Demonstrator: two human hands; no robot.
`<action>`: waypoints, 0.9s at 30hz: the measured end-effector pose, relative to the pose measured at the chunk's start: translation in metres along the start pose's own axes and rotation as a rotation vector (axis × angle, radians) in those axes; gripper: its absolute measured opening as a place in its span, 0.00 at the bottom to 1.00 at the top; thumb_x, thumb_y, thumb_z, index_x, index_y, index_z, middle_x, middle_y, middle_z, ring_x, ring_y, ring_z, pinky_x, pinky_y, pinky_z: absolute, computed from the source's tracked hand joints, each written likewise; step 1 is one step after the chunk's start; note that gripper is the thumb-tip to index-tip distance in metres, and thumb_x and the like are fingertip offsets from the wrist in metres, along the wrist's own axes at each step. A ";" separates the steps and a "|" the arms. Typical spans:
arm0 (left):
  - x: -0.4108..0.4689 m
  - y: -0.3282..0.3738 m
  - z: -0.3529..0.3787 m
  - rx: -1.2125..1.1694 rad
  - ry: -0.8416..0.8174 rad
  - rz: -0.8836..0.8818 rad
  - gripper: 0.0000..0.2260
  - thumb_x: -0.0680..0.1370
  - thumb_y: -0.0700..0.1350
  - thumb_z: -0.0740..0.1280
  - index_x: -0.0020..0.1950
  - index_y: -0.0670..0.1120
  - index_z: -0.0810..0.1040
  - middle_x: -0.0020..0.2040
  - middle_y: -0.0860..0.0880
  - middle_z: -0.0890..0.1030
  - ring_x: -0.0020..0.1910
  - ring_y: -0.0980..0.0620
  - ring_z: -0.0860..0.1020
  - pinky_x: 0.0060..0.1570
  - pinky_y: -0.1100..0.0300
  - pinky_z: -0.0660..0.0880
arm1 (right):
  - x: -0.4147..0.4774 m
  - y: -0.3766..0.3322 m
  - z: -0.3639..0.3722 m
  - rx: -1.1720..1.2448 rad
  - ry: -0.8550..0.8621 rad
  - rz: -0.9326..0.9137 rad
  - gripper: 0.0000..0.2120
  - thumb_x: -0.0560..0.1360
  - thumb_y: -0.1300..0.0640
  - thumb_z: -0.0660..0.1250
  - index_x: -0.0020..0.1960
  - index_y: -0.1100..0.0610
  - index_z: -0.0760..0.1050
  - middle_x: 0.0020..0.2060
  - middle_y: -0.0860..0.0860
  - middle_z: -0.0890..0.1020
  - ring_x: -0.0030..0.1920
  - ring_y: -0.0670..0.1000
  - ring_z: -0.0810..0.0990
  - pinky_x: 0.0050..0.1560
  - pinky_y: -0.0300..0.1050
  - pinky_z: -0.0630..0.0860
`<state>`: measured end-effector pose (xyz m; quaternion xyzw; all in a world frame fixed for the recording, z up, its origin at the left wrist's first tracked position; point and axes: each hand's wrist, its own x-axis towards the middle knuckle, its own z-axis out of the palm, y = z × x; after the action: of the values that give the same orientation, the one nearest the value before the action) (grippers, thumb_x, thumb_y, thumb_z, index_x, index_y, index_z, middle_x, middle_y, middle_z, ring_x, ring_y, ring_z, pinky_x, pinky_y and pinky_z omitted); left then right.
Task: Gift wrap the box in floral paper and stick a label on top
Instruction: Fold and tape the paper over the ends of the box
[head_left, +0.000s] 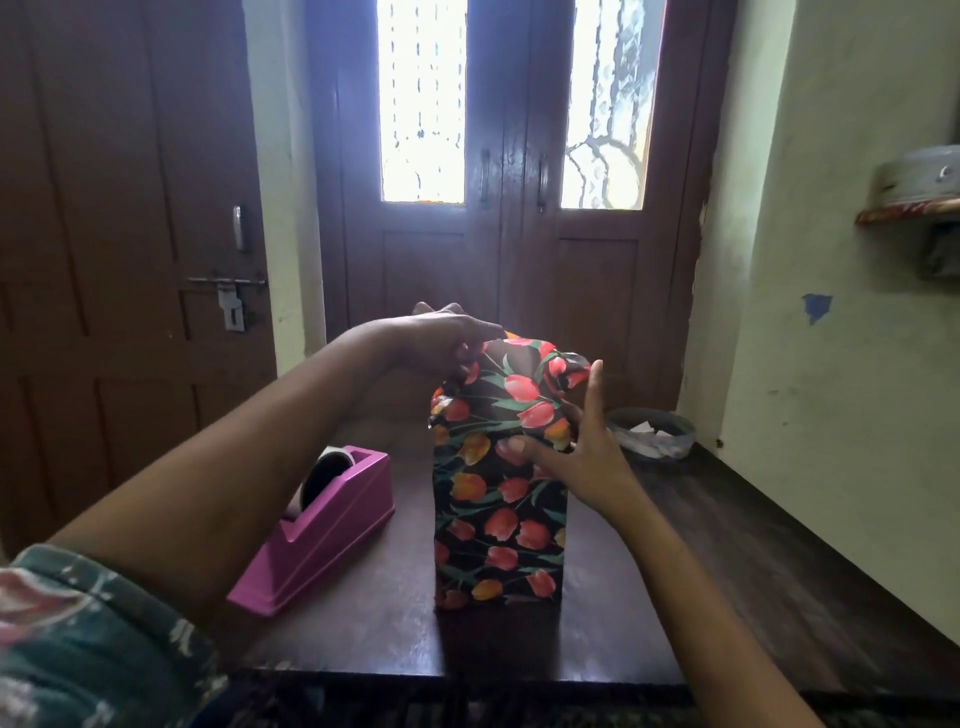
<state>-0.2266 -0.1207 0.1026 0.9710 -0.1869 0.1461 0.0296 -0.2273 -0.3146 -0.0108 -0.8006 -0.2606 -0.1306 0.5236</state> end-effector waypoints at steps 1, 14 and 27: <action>0.002 0.002 -0.002 0.009 0.024 0.000 0.16 0.74 0.40 0.68 0.61 0.49 0.78 0.42 0.55 0.72 0.50 0.52 0.69 0.56 0.58 0.67 | 0.000 0.000 -0.001 0.010 -0.003 -0.003 0.57 0.68 0.48 0.73 0.72 0.47 0.26 0.73 0.51 0.64 0.71 0.51 0.64 0.69 0.51 0.62; -0.018 -0.005 -0.008 -0.392 0.415 0.012 0.07 0.73 0.39 0.70 0.39 0.51 0.79 0.38 0.48 0.81 0.34 0.62 0.79 0.31 0.74 0.72 | -0.001 -0.003 -0.010 0.276 0.101 0.054 0.54 0.59 0.24 0.61 0.75 0.42 0.40 0.75 0.49 0.56 0.73 0.55 0.60 0.68 0.57 0.63; -0.058 -0.035 0.053 -1.059 0.029 -0.255 0.42 0.63 0.47 0.69 0.75 0.56 0.55 0.74 0.50 0.61 0.66 0.53 0.67 0.57 0.57 0.71 | -0.001 0.012 -0.032 0.244 -0.111 0.010 0.34 0.65 0.56 0.66 0.71 0.55 0.62 0.51 0.46 0.80 0.48 0.40 0.80 0.44 0.33 0.76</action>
<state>-0.2507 -0.0736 0.0347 0.8361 -0.1153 0.0407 0.5348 -0.2195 -0.3475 -0.0070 -0.7381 -0.2992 -0.0506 0.6026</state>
